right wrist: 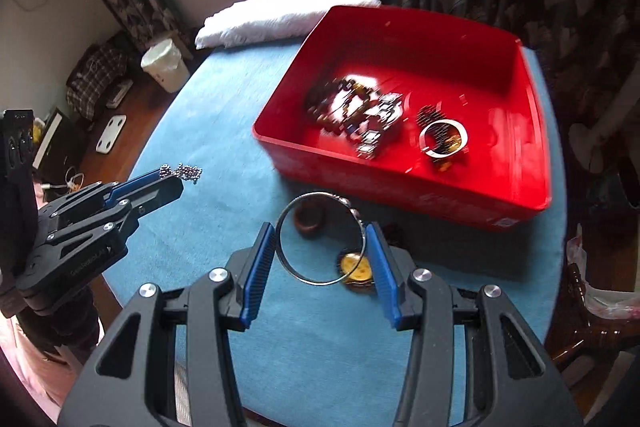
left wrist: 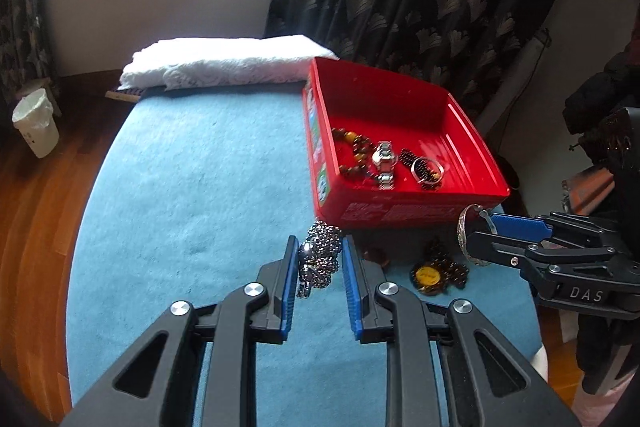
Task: Organize jewelry
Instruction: 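Carry the chain and key ring into the red tin and open both tools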
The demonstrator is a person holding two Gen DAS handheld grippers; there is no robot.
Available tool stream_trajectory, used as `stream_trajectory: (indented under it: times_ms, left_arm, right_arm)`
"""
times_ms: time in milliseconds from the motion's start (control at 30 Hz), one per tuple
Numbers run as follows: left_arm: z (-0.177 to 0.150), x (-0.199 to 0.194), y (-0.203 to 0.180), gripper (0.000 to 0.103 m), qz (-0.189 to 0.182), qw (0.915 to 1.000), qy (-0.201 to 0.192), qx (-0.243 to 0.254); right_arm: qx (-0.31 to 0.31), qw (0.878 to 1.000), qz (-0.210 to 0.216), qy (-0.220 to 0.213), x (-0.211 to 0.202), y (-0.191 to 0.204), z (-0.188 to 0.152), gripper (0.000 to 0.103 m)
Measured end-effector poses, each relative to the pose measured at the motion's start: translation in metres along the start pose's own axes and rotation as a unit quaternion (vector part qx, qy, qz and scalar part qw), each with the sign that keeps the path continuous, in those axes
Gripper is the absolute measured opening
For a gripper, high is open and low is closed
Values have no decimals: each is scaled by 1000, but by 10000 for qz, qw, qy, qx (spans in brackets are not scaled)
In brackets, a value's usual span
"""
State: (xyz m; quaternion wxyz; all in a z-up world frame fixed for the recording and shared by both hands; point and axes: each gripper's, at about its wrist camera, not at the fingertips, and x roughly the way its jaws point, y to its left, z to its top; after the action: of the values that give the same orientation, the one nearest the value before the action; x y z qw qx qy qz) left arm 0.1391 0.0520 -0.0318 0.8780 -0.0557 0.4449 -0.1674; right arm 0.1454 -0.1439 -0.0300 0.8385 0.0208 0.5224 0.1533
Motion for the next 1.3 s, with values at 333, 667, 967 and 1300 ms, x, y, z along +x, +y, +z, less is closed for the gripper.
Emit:
stream_trajectory:
  times_ms: [333,667,967,1300]
  left_arm:
    - [64,18,-53,22,-322,9982,-409,308]
    - [98,89,-66,22,-312,9991,-56,298]
    - [107,142,-59,22,-37,9994,292,184]
    - [109,152,-53,30,59,9992,347,167]
  right_arm:
    - [196,9981,-279,-515,-33,-52,31,45]
    - [456,9977,-257,-427,1,-94,62,45]
    - [559,9971,-519,-41,55,-116,85,45]
    - [622,9966,-530,-83,63,-122,90,47]
